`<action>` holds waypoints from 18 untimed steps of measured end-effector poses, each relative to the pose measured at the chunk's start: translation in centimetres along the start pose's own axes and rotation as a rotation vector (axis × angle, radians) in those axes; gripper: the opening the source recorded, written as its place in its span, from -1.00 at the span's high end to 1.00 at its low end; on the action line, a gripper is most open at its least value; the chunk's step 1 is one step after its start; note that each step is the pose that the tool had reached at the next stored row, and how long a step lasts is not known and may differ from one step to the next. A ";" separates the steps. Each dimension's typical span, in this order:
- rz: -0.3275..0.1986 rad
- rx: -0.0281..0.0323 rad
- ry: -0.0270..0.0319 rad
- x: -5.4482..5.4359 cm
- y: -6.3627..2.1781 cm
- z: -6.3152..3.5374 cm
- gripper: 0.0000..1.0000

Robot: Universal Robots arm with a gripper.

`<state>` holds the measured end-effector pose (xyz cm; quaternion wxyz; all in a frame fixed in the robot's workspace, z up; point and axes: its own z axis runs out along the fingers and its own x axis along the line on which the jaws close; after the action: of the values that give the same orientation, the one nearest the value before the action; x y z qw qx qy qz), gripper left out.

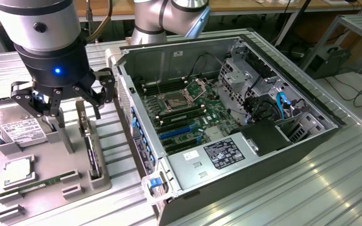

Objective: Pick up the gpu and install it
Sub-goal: 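Pick up the gpu and move the gpu toward the slot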

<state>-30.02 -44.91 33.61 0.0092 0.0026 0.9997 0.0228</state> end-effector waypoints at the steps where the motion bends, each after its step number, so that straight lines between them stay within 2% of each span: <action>1: -0.002 -0.0001 0.0005 0.0 -0.02 0.13 -0.33; 12: -0.006 0.0001 0.0023 0.0 -0.17 1.96 -0.33; 18: -0.006 0.0000 0.0022 0.0 -0.84 3.04 -0.33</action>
<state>-30.01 -45.61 30.54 0.0082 -0.0006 0.9997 0.0227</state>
